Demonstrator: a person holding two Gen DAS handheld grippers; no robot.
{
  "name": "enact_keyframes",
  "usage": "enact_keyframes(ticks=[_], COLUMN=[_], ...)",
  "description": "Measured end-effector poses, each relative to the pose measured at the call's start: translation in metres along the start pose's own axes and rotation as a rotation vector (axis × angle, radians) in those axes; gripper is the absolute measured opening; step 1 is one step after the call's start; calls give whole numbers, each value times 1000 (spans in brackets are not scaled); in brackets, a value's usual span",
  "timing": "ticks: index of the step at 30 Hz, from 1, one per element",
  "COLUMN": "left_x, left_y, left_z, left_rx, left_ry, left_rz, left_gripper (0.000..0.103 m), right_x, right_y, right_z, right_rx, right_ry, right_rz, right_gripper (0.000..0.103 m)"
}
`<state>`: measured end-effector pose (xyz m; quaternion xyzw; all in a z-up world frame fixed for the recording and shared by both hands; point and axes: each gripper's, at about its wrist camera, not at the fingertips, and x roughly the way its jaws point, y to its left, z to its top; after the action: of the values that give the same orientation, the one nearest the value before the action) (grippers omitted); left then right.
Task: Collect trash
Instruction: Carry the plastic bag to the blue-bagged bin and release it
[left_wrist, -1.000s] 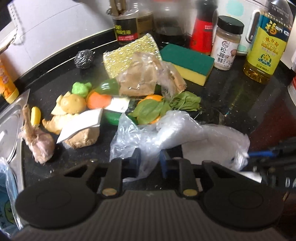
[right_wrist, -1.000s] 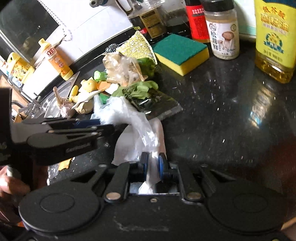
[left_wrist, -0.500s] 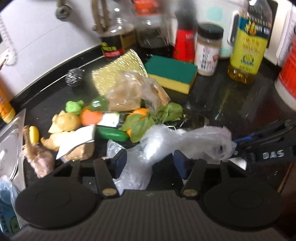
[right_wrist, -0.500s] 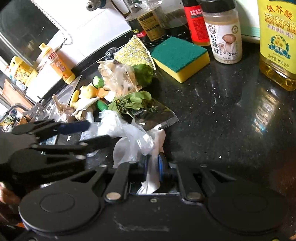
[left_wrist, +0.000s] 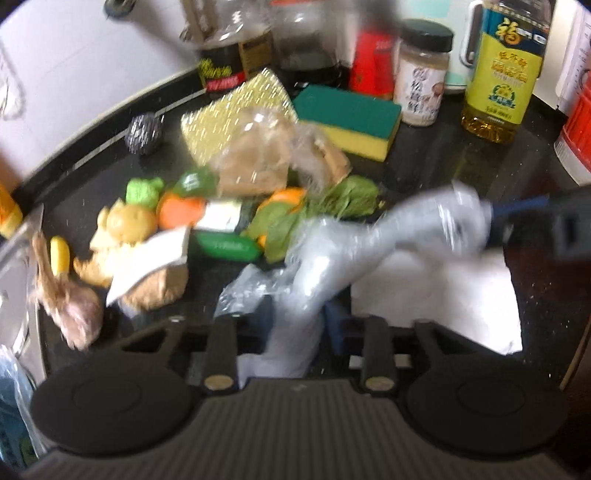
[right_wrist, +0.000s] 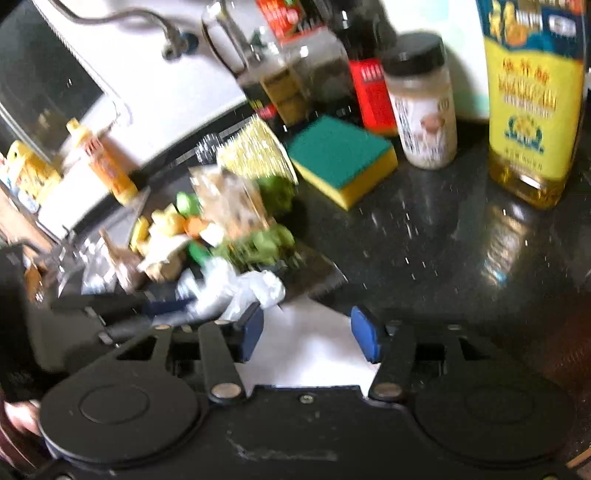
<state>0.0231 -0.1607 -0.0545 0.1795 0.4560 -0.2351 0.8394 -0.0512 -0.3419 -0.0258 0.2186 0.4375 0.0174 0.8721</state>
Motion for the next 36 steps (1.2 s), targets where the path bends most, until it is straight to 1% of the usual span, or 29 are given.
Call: enact_keyframes(ticks=[3,5,6,8,10,13,14,15,16,17,18,23,28,32,36], left_x=[-3,-6,-6,-7,-7,-5,-5,-5,-6,-8,-9,-32,-67,-97,-117], left_y=[10,14,16,20,25,25,23,21,20,21,22,36,62,93,131], left_z=[-5,-8,-9,-12,-14,-14,-15,-15,-15,-15,-15,-14,-5,-6,-23], left_rx=[-73,-101,-106,-109,-114,-97,-84,-74,-70,-76,-83,-121,-179,-212,-259], left_ry=[7,8,6,-3,-6,-9,-13,-17,-19,-20,-21,-67,-161,-230,-257], left_rz=[-58,-84,-83,-65,-56,-57,-53,-50,-54,-55,-61,-82,-99,-79,-41], left_gripper=[25,25,25,28,35,34,30,20,16,15,13,12,12,12,12], right_x=[-4,-3,-1,9,22,39,44,49,52,52,51,34,5,-5,2], right_y=[12,22,26,36,45,54,55,57,59,61,64,80,116,151,195], right_z=[4,5,6,6,7,8,9,9,9,8,7,10,25,39,45], right_rx=[-5,-16,-23,-40,-51,-45,-40,-37,-36,-40,-43,-58,-110,-140,-186], right_ry=[-33,-40,-35,-11,0,8,11,15,13,10,1,-43,-128,-165,-156], right_rz=[26,47,58,74,73,72,72,75,76,66,58,61,77,115,168], right_gripper=[54,55,57,57,57,57,57,45,35,25,23,21,21,21,21])
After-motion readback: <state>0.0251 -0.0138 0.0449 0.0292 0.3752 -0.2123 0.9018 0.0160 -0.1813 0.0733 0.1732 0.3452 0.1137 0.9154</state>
